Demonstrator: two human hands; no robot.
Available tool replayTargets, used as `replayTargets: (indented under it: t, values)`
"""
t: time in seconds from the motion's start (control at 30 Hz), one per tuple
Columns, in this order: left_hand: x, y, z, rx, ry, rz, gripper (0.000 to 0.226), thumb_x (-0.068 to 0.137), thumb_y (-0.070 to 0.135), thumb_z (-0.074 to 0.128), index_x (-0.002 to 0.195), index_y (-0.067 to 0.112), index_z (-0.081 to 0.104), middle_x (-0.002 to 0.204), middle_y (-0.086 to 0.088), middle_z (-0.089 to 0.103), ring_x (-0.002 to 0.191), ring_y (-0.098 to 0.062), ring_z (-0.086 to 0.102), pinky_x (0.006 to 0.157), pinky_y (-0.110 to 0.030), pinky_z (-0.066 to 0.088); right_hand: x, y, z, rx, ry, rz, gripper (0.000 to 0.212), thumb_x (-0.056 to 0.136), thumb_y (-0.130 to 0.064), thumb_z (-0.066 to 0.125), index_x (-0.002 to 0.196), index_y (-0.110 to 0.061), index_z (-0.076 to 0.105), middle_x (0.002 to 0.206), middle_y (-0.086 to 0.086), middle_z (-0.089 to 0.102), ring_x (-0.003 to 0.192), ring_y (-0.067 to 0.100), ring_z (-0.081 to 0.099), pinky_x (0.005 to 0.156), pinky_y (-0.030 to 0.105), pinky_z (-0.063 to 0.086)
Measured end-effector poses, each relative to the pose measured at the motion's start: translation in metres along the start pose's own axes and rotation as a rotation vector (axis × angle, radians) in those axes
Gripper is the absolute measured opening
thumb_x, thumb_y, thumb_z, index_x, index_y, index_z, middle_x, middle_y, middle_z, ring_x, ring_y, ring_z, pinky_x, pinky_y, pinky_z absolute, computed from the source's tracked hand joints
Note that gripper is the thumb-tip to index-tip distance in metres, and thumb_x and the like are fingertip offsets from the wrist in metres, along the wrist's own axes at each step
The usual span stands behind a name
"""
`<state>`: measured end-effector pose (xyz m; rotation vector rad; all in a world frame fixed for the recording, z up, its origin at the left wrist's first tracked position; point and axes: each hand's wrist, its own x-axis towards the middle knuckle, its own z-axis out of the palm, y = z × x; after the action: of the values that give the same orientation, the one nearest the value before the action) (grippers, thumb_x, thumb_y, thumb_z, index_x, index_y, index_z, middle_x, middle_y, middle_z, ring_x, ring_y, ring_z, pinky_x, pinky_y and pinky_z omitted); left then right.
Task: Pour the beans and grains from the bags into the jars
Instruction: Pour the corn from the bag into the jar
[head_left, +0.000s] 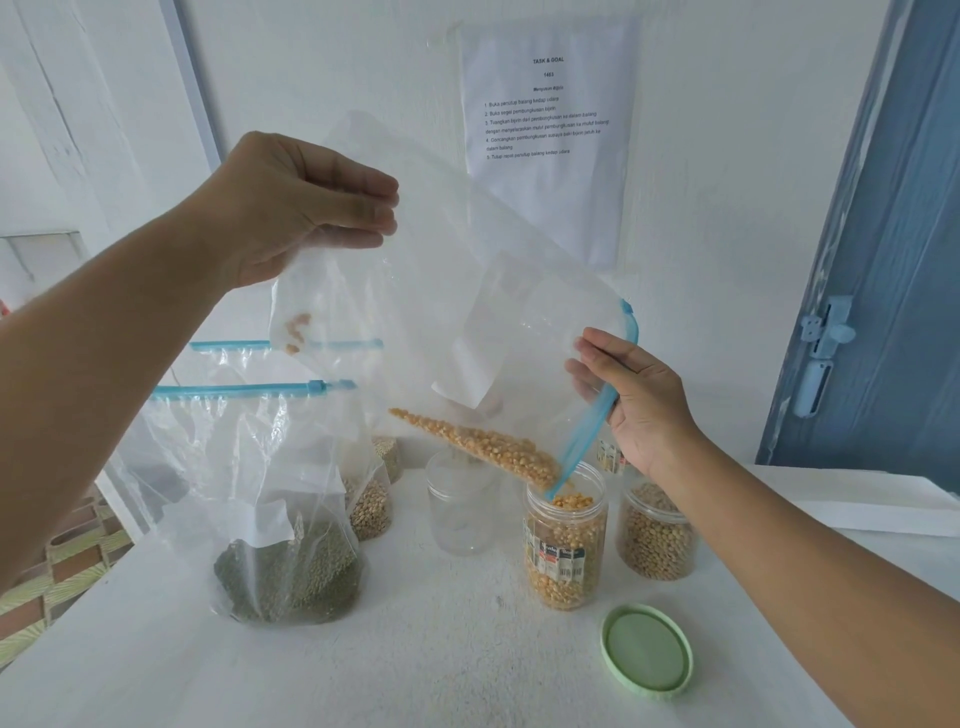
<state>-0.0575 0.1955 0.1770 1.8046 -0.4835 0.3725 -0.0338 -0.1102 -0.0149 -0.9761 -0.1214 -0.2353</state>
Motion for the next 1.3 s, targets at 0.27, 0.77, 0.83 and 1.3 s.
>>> replayTargets:
  t: [0.27, 0.77, 0.83, 1.3]
  values:
    - [-0.002, -0.008, 0.003, -0.025, -0.025, -0.008, 0.037, 0.073, 0.0, 0.084, 0.109, 0.0, 0.076, 0.106, -0.014, 0.079, 0.102, -0.031, 0.076, 0.087, -0.034, 0.063, -0.002, 0.005, -0.007, 0.009, 0.017, 0.008, 0.028, 0.078, -0.007, 0.079, 0.106, -0.011, 0.078, 0.11, 0.008, 0.078, 0.1, 0.027, 0.077, 0.082, 0.029, 0.061]
    - [-0.027, -0.046, 0.002, 0.081, -0.112, -0.017, 0.021, 0.088, -0.007, 0.072, 0.1, 0.008, 0.08, 0.121, -0.006, 0.076, 0.101, -0.033, 0.077, 0.093, -0.035, 0.061, -0.004, 0.016, -0.026, -0.097, -0.009, 0.057, 0.016, 0.087, -0.006, 0.075, 0.093, -0.019, 0.083, 0.107, 0.001, 0.078, 0.109, 0.027, 0.073, 0.099, 0.043, 0.055]
    - [-0.033, -0.052, 0.007, 0.048, -0.082, -0.015, 0.025, 0.089, -0.008, 0.072, 0.086, 0.014, 0.084, 0.124, -0.01, 0.074, 0.102, -0.03, 0.077, 0.094, -0.037, 0.061, -0.007, 0.018, -0.025, -0.131, -0.045, 0.058, 0.015, 0.082, -0.009, 0.077, 0.089, -0.02, 0.084, 0.102, 0.001, 0.077, 0.105, 0.029, 0.074, 0.097, 0.043, 0.056]
    - [-0.082, -0.068, -0.031, 0.273, -0.498, -0.151, 0.059, 0.098, -0.009, 0.06, 0.118, 0.044, 0.075, 0.138, 0.029, 0.063, 0.134, 0.01, 0.051, 0.106, -0.018, 0.042, -0.006, 0.028, -0.029, -0.037, 0.048, 0.043, 0.018, 0.092, 0.006, 0.066, 0.099, -0.006, 0.078, 0.098, 0.007, 0.074, 0.086, 0.022, 0.075, 0.076, 0.028, 0.062]
